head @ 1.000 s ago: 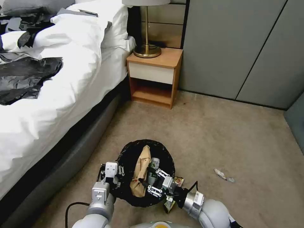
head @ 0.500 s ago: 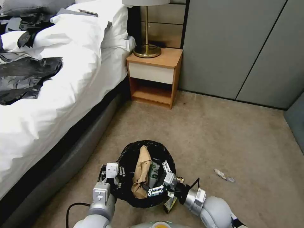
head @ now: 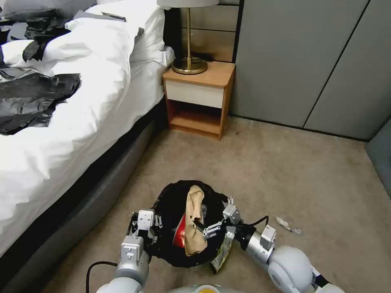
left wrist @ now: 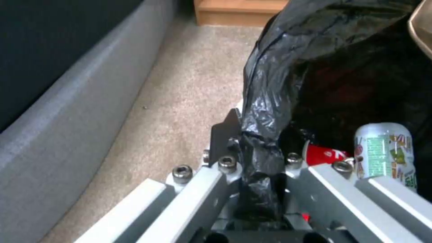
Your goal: Pick up the trash bin, then pick up the garbage from the floor and place it into the trash bin.
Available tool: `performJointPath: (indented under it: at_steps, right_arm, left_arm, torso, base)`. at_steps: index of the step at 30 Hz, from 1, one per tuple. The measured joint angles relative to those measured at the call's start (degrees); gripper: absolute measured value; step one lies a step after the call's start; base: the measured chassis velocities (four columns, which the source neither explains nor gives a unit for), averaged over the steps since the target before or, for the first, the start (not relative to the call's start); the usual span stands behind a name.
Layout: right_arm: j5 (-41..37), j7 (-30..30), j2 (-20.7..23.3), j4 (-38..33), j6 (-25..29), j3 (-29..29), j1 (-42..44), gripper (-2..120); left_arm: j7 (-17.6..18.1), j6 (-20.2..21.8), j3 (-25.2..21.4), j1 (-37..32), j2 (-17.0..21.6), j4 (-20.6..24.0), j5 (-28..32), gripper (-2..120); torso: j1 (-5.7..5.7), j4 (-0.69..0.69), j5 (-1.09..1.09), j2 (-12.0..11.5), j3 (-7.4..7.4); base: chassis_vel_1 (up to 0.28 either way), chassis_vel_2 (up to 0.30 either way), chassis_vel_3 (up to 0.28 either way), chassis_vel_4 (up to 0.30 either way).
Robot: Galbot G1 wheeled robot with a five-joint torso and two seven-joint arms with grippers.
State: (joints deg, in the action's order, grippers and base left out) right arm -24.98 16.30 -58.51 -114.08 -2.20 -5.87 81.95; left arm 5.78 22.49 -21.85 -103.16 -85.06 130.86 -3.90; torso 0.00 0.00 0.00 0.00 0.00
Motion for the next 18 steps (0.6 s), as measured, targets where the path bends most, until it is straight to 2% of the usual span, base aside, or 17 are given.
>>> performJointPath:
  at_steps: [1, 3, 7, 8, 9, 11, 14, 18]
  right_arm:
    - [0.0, 0.0, 0.0, 0.0, 0.0, 0.0, 0.0, 110]
    - [-2.7, -1.8, 0.8, -2.4, -4.0, 0.1, 0.5, 106]
    - [-5.9, -3.9, 1.5, -5.2, -8.0, 0.3, 0.9, 100]
    - [-8.6, -6.3, 1.7, -7.0, -11.2, 0.7, 1.2, 100]
    - [-8.6, -6.3, 1.7, -7.0, -11.2, 0.7, 1.2, 100]
    - [-11.0, -9.0, 1.6, -8.5, -14.9, 1.2, 1.5, 100]
    - [-12.0, -11.2, 1.4, -9.9, -18.1, 1.3, 1.9, 100]
    - [-11.3, -12.0, 1.5, -10.8, -19.9, 0.5, 2.3, 100]
  left_arm:
    - [0.0, 0.0, 0.0, 0.0, 0.0, 0.0, 0.0, 1]
    - [0.0, 0.0, -0.1, 0.0, 0.0, 0.1, 0.0, 1]
    - [0.0, 0.0, -0.1, 0.0, 0.0, 0.1, 0.0, 1]
    - [0.0, 0.0, 0.0, 0.0, -0.1, 0.3, 0.0, 1]
    - [0.0, 0.0, 0.0, 0.0, -0.1, 0.3, 0.0, 1]
    - [-0.1, -0.1, 0.0, 0.0, -0.1, 0.3, 0.0, 1]
    - [-0.1, -0.1, 0.0, 0.1, -0.1, 0.3, 0.0, 1]
    - [-0.1, -0.1, -0.4, 0.3, 0.0, 0.5, 0.5, 1]
  torso:
    - [0.0, 0.0, 0.0, 0.0, 0.0]
    - [0.0, 0.0, 0.0, 0.0, 0.0]
    - [0.0, 0.0, -0.01, 0.0, 0.0]
    - [0.0, 0.0, -0.01, 0.0, 0.0]
    - [0.0, 0.0, -0.01, 0.0, 0.0]
    - [0.0, 0.0, -0.01, 0.0, 0.0]
    - [0.0, 0.0, -0.01, 0.0, 0.0]
    - [0.0, 0.0, -0.01, 0.0, 0.0]
  base:
    - [0.0, 0.0, 0.0, 0.0]
    - [0.0, 0.0, 0.0, 0.0]
    - [0.0, 0.0, 0.0, 0.0]
    - [0.0, 0.0, 0.0, 0.0]
    - [0.0, 0.0, 0.0, 0.0]
    - [0.0, 0.0, 0.0, 0.0]
    - [0.0, 0.0, 0.0, 0.0]
    - [0.0, 0.0, 0.0, 0.0]
